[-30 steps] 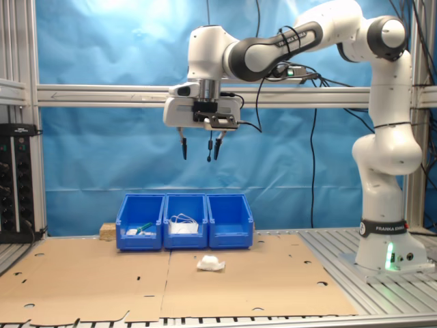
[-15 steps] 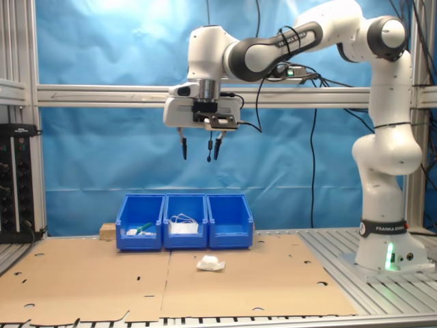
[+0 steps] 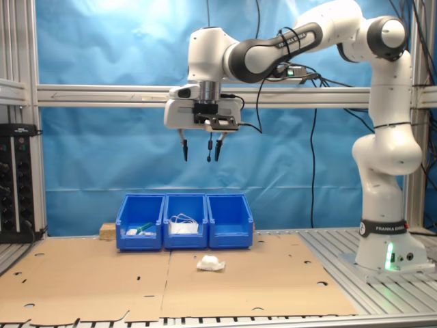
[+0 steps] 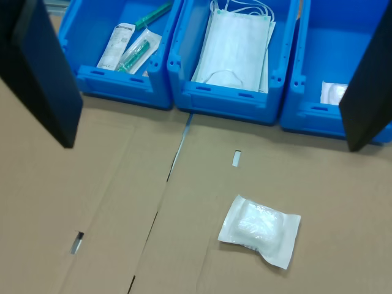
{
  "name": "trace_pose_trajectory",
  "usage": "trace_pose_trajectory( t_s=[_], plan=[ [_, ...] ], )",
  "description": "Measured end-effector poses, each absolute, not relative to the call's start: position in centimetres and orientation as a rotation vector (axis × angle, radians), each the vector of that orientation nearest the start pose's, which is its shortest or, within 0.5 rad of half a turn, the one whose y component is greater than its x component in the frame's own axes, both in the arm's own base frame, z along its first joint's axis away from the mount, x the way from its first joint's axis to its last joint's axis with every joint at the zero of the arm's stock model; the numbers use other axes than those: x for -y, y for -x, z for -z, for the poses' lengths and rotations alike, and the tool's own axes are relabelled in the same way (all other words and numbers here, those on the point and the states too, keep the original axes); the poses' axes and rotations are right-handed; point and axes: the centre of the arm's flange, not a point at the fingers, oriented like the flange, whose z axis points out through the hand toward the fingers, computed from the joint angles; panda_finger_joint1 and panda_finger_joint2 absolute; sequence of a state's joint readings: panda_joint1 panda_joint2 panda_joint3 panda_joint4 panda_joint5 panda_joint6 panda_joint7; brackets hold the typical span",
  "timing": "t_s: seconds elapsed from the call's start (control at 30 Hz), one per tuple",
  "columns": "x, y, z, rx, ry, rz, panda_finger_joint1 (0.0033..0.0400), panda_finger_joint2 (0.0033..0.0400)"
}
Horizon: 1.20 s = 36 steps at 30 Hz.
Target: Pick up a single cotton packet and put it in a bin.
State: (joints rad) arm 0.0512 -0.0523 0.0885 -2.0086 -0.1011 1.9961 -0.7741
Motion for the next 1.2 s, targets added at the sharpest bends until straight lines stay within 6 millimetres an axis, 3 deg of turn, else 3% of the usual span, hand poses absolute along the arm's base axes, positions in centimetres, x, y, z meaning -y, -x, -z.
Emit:
trace_pose_trajectory(
  t_s=[0.33, 1.2],
  plan=[
    [-5.9, -53.5, -46.3, 1.461, 2.883, -0.048, 0.0400, 0.0400],
    [0.6, -51.4, -40.4, 1.325, 2.892, -0.197, 0.0400, 0.0400]
  ],
)
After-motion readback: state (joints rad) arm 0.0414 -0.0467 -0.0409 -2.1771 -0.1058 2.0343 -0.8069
